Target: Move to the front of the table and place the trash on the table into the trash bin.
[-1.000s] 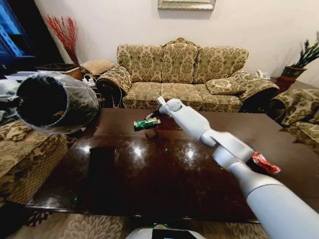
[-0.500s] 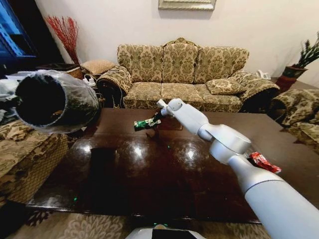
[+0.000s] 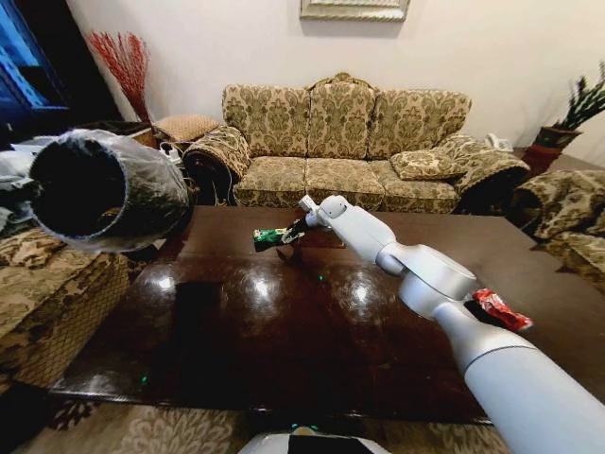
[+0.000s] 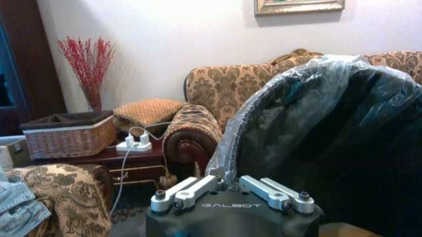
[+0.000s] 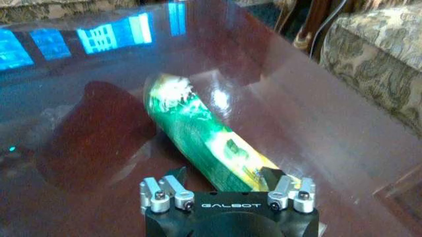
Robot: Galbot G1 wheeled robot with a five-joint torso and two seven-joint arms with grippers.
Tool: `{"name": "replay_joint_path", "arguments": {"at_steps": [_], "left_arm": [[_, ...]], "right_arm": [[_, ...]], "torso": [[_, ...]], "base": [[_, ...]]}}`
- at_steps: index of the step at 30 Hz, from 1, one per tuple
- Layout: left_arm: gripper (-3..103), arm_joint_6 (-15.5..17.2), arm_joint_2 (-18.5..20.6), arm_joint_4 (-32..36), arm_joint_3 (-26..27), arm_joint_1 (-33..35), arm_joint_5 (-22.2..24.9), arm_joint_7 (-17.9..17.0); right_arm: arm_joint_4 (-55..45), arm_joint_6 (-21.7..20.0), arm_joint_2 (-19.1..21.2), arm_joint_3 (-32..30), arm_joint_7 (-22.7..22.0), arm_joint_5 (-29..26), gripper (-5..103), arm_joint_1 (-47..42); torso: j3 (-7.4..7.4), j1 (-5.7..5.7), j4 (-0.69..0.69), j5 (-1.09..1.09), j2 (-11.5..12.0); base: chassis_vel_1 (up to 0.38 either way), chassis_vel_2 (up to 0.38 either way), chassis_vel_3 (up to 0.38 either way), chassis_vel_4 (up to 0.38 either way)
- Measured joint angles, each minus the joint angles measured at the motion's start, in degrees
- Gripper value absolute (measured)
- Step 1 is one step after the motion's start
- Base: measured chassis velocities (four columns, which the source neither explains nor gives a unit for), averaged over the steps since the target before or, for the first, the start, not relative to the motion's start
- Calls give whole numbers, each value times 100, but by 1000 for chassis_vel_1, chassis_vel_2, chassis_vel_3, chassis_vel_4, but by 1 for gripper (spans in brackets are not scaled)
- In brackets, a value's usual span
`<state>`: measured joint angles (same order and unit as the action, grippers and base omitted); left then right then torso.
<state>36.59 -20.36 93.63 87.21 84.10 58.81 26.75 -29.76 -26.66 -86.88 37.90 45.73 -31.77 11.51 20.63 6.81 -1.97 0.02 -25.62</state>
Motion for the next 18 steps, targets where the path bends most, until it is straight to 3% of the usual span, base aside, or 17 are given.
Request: {"name": "replay_joint_path", "arguments": {"at_steps": [3,5,7,12,18], "left_arm": [[0,0,11,-6,1,1,17,-15],[0,0,12,-4,2,0,25,-16],[0,0,13,12,8,1,38,-27],[0,8,-12,105,7,1,40,-46],[0,19,-4,177,-13,-20,67,-86]], "right_arm": [[-89,-30,7,-4,-27,-22,58,-30],[-98,-31,7,-4,-39,-29,58,-33],[-131,-33,4,-5,-174,-90,48,-44],[-421,-73,75,-28,-820,-447,27,-130],[-811,-154,196,-36,-1523,-825,17,-258]], "torso": [[1,2,0,-3,0],[1,2,-1,-3,1],[0,2,-1,-3,1],[1,3,0,-3,1],[0,1,1,-2,1]], "base": [[0,0,0,0],[0,0,0,0],[0,0,0,0],[0,0,0,0],[0,0,0,0]]}}
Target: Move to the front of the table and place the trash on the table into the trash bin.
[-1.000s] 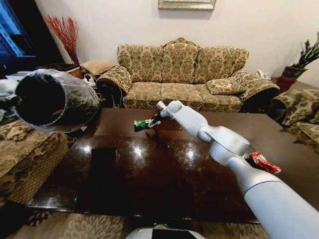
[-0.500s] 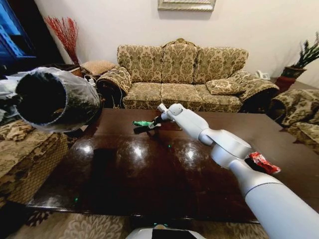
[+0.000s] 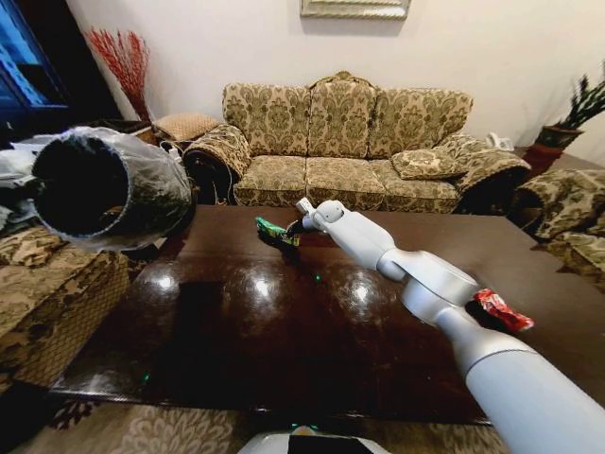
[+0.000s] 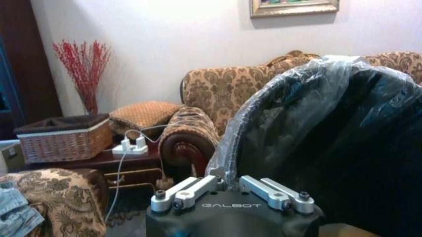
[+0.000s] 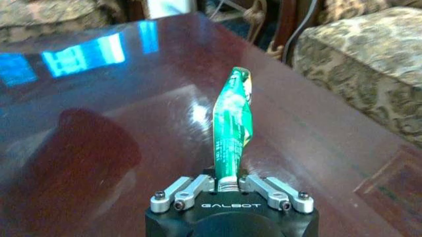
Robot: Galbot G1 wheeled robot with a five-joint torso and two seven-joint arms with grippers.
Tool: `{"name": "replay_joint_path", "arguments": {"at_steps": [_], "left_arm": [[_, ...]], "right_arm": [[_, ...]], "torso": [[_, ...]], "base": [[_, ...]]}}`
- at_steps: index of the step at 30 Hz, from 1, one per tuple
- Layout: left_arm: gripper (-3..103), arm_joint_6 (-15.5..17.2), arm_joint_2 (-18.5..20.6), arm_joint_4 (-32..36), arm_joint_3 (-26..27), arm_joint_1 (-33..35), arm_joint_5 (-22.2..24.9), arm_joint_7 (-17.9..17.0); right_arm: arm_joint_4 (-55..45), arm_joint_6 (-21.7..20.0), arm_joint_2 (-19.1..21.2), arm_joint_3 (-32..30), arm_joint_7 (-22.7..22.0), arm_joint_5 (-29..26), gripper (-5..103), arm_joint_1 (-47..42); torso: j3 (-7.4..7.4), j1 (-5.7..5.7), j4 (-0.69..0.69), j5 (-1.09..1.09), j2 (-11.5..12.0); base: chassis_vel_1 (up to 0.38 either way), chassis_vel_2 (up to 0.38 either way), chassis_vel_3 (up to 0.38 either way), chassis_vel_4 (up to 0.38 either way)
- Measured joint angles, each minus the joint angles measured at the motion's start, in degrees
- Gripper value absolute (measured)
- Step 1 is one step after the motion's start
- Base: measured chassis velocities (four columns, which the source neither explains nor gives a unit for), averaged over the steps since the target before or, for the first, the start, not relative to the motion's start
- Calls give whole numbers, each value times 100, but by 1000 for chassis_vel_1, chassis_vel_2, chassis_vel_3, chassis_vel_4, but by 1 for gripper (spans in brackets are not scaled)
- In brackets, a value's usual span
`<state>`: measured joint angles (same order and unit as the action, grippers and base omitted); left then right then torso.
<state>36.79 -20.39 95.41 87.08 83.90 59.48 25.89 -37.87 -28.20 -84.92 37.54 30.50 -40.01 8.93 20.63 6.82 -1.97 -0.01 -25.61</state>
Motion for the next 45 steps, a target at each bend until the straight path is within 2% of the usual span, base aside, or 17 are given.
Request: {"name": "replay_joint_path", "arguments": {"at_steps": [2,3,5,6,7,8,10,16,18,22,23,28,31,33,35,41,45], "left_arm": [[0,5,8,51,-7,0,17,-16],[0,5,8,51,-7,0,17,-16],[0,7,5,123,-8,7,25,-49],[0,6,-3,198,-11,24,27,-61],[0,15,-8,364,-34,75,42,-62],[0,15,-8,364,-34,75,42,-62],[0,55,29,612,-122,189,46,-61],[0,146,286,914,-434,301,224,-195],[0,156,370,908,-453,300,293,-245],[0,185,848,688,-480,298,570,-278],[0,212,1114,521,-503,307,674,-260],[0,219,1698,334,-625,445,801,-219],[0,274,2103,221,-680,521,1004,-204],[0,282,2142,207,-689,529,1032,-202],[0,320,2561,-12,-839,620,1350,-217],[0,380,3005,-271,-861,849,1567,-133],[0,425,3372,-311,-838,1108,1704,-153]], "right_arm": [[-243,59,44,-60,-548,-246,10,-81],[-243,59,44,-60,-548,-246,10,-81],[-559,173,100,-149,-1154,-525,7,-169],[-860,254,151,-217,-1608,-792,3,-225],[-1432,327,258,-327,-2367,-1236,1,-301],[-1432,327,258,-327,-2367,-1236,1,-301],[-2609,375,548,-476,-3388,-1819,0,-361],[-4471,490,1235,-796,-4259,-2214,0,-364],[-4707,520,1346,-884,-4310,-2224,0,-352],[-5382,595,1649,-1193,-4336,-2345,0,-222],[-5647,609,1742,-1358,-4265,-2475,0,-118],[-5977,614,1738,-1570,-4145,-2830,0,181],[-5953,639,1427,-1540,-4020,-3164,0,515],[-5942,644,1397,-1532,-4002,-3183,0,537],[-5849,717,1173,-1419,-3788,-3320,0,686],[-5718,736,1008,-1209,-3418,-3355,0,736],[-5419,770,530,-1096,-3261,-3231,0,654]], "torso": [[0,0,0,0,0],[0,0,0,0,0],[1,1,0,0,0],[1,1,-1,0,0],[0,1,-2,1,0],[0,1,-2,1,0],[-1,0,-3,1,0],[-1,-1,2,1,0],[-1,-1,3,1,0],[-1,-1,1,3,0],[-2,-1,0,4,0],[-1,-1,0,2,0],[0,1,0,2,0],[0,0,0,2,0],[0,0,-4,-2,0],[0,0,0,-1,0],[1,1,1,1,0]], "base": [[0,0,0,0],[0,0,0,0],[0,0,0,0],[0,0,0,0],[0,0,0,0],[0,0,0,0],[0,0,0,0],[0,0,0,0],[0,0,0,0],[0,0,0,0],[0,0,0,0],[0,0,0,0],[0,0,0,0],[0,0,0,0],[0,0,0,0],[0,0,0,0],[0,0,0,0]]}}
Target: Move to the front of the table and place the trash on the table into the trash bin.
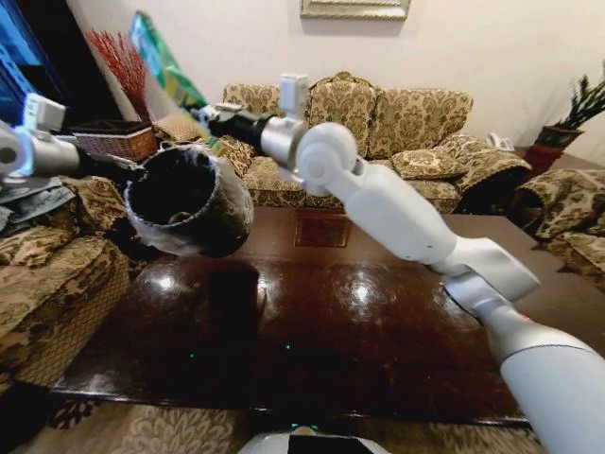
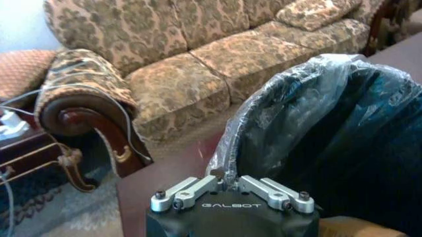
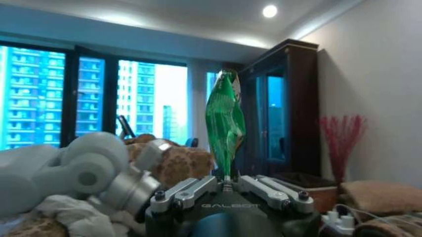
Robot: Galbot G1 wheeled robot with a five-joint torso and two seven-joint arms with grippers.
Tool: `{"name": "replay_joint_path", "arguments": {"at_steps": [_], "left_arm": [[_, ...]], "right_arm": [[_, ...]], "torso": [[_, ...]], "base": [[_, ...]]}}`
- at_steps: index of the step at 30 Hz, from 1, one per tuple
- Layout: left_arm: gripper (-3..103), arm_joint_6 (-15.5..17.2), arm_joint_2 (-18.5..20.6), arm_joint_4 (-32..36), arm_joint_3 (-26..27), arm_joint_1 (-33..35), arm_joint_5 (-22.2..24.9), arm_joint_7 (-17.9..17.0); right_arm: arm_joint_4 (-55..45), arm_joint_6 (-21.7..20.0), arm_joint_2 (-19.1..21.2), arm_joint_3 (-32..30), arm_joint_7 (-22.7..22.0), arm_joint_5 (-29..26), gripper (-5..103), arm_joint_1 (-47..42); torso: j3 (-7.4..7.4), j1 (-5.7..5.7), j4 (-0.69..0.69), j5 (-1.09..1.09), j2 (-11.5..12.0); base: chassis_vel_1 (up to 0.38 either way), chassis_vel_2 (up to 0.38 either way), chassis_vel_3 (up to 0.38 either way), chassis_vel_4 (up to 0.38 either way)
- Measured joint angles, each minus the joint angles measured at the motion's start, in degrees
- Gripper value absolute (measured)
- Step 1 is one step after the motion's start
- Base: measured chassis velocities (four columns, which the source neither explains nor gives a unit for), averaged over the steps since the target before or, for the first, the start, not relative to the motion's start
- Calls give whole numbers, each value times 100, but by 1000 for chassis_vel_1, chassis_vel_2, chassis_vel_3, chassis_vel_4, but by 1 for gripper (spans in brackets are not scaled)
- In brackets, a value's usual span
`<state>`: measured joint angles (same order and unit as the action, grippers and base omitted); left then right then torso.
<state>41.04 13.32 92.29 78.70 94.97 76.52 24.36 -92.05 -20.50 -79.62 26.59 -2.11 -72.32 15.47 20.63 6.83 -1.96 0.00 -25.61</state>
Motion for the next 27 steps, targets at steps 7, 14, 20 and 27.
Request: {"name": "replay_joint_path", "arguments": {"at_steps": [7,14,20,27], "left_arm": [[0,110,146,-13,29,61,173,-24],[0,117,95,46,35,-29,185,-35],[0,117,70,115,36,-151,155,-74],[0,117,-21,277,40,-178,158,-164]], "right_arm": [[261,75,-472,123,-18,246,0,-107],[466,184,-539,123,-28,696,0,-334],[432,78,-464,191,-82,1022,8,-458],[348,55,-412,239,-147,1044,34,-470]], "torso": [[-2,-1,-4,-1,-1],[-1,0,-1,-1,0],[-1,-1,-2,-1,-1],[-1,-1,-1,0,-1]], "base": [[0,0,0,0],[0,0,0,0],[0,0,0,0],[0,0,0,0]]}}
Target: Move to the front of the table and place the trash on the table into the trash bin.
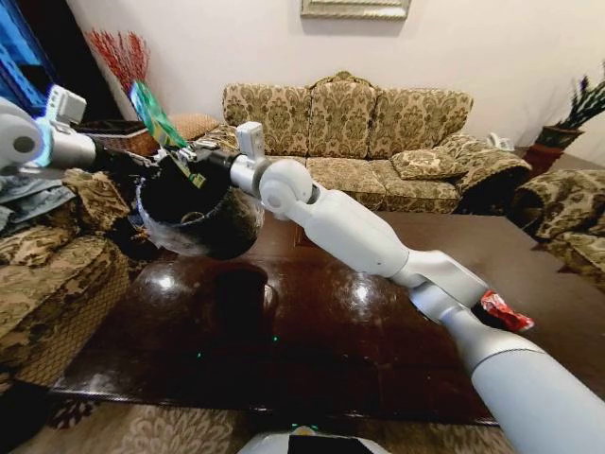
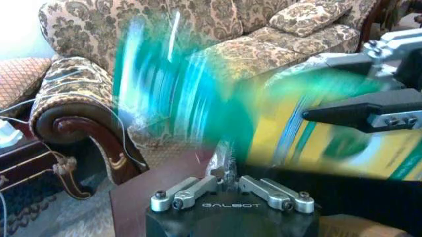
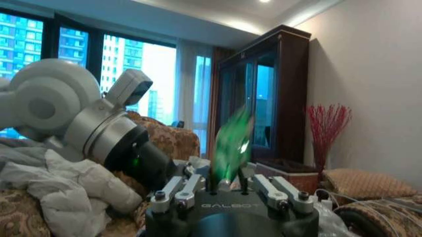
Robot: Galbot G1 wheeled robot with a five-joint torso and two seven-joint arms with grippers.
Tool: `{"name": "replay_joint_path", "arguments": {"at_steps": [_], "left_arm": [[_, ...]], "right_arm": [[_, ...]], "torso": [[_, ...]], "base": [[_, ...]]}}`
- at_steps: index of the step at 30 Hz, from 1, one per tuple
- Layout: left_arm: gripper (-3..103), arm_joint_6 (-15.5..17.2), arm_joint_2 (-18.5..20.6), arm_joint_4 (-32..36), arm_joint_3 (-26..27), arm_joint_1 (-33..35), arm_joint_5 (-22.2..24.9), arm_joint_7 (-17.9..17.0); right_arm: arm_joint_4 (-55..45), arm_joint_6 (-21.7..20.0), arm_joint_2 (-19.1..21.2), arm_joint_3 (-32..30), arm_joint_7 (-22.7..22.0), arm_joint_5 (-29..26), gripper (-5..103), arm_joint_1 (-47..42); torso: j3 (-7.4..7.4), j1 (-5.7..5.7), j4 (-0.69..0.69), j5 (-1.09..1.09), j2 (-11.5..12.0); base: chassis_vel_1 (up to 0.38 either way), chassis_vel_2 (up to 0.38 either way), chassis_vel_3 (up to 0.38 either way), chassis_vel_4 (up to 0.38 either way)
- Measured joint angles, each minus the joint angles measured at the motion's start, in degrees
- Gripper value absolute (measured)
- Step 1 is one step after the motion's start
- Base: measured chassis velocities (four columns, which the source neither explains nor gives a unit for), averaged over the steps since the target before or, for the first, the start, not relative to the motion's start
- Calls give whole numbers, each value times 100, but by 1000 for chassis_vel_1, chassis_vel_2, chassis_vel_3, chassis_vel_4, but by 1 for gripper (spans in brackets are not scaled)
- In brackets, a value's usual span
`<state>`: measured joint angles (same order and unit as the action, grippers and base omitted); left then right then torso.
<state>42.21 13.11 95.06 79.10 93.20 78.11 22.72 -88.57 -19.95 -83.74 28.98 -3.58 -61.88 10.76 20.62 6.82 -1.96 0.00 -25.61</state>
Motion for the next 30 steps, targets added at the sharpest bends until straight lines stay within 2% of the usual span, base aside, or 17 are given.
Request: {"name": "replay_joint_path", "arguments": {"at_steps": [2,5,7,9,11,12,14,16,17,18,20,23,25,26,28,29,30], "left_arm": [[0,0,-53,65,2,-5,4,-11],[0,0,-156,138,2,-41,4,-39],[0,0,-184,154,1,-62,4,-41],[0,0,-207,163,-1,-113,5,-43],[0,0,-205,163,-1,-124,6,-43],[0,0,-203,163,-1,-131,9,-42],[0,0,-232,206,19,-157,58,-59],[0,0,-283,250,38,-173,87,-83],[0,-2,-434,348,64,-200,107,-127],[0,-2,-556,422,68,-212,107,-174],[0,-2,-637,473,69,-221,101,-207],[0,-2,-1128,737,145,-307,-118,-283],[0,-2,-1217,786,169,-326,-193,-282],[0,-2,-1499,944,245,-387,-403,-256],[0,-2,-1606,1011,274,-412,-463,-238],[0,-2,-1946,1252,361,-483,-658,-184],[0,-2,-2046,1307,385,-495,-723,-173]], "right_arm": [[-16,-7,12,2,-3,-7,40,27],[-35,-17,40,11,-5,-22,55,74],[-40,-20,50,15,-5,-27,55,84],[-58,-20,69,32,-11,-28,78,90],[-72,-14,70,30,-45,-29,78,94],[-83,-8,70,23,-76,-31,83,97],[-221,60,102,-99,-492,-88,93,134],[-364,74,175,-180,-778,-196,97,147],[-687,67,402,-332,-1242,-438,99,175],[-915,59,617,-431,-1463,-564,100,200],[-1012,53,735,-480,-1523,-608,100,212],[-1656,-108,1729,-813,-1785,-885,100,313],[-1737,-143,1872,-851,-1835,-946,100,314],[-2025,-274,2430,-976,-1999,-1179,100,259],[-2138,-335,2628,-1012,-2047,-1241,100,206],[-2546,-585,3361,-1159,-2223,-1425,100,-84],[-2670,-642,3540,-1201,-2263,-1444,100,-191]], "torso": [[0,0,-1,0,0],[0,0,-1,-1,-1],[0,0,-1,-1,-1],[0,0,-1,0,-1],[0,0,-1,-1,-1],[0,0,-1,-1,-1],[0,0,-2,0,-1],[0,0,-2,0,-1],[0,0,-2,1,-1],[0,0,-1,1,-1],[0,-1,-1,0,-1],[0,-1,1,2,-1],[0,-1,1,3,-1],[0,0,1,3,-1],[-1,-1,0,3,-1],[0,-1,-3,2,-1],[-1,-1,-2,2,-1]], "base": [[0,0,0,0],[0,0,0,0],[0,0,0,0],[0,0,0,0],[0,0,0,0],[0,0,0,0],[0,0,0,0],[0,0,0,0],[0,0,0,0],[0,0,0,0],[0,0,0,0],[0,0,0,0],[0,0,0,0],[0,0,0,0],[0,0,0,0],[0,0,0,0],[0,0,0,0]]}}
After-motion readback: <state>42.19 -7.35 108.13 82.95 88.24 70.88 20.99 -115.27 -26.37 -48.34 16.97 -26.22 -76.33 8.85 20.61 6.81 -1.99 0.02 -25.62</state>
